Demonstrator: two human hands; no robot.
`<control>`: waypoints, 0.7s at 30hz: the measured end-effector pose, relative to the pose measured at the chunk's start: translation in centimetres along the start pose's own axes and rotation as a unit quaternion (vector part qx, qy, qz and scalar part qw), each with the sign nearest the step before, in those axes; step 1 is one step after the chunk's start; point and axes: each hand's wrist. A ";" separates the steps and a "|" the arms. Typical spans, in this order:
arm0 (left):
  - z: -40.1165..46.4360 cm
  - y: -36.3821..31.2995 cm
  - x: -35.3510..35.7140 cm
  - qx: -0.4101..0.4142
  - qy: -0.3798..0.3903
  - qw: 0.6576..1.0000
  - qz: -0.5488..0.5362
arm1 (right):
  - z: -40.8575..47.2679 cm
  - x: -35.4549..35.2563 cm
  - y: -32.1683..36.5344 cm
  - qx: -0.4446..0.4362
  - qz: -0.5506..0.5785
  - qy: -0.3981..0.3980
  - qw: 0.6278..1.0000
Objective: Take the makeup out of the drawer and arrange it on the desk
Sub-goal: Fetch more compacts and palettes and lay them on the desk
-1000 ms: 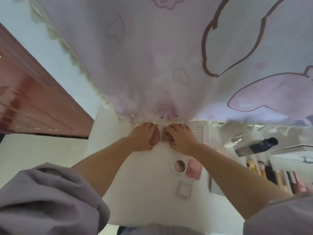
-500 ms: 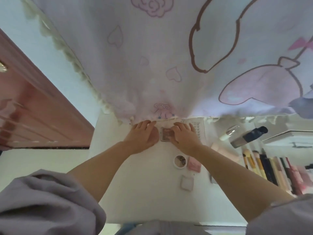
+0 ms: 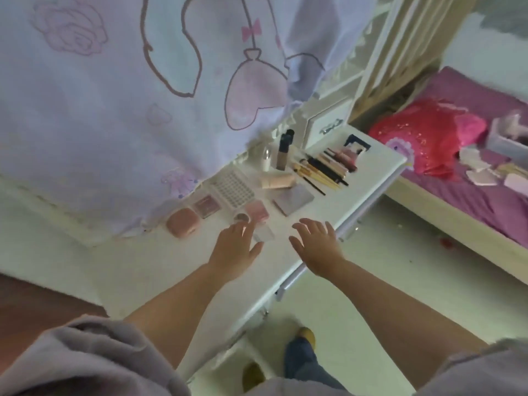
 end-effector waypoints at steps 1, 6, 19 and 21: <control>0.2 -1.7 0.5 0.035 0.004 0.999 0.008 | -2.1 0.1 -1.4 0.035 0.001 0.002 0.999; 0.3 -12.0 2.1 0.194 0.031 0.981 0.002 | -14.9 1.3 -8.3 0.203 0.029 -0.002 0.979; -20.5 -38.9 10.2 0.444 0.146 0.883 0.050 | -52.9 6.3 -12.4 0.490 0.064 -0.051 0.868; -25.7 -42.3 11.8 0.469 0.167 0.866 0.049 | -59.4 7.2 -11.9 0.519 0.074 -0.052 0.850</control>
Point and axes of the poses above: each hand's wrist, its own z-axis towards the middle knuckle, its own x-axis out of the palm, y = z × x, and after that the axes turned 7 degrees about -y, right-handed
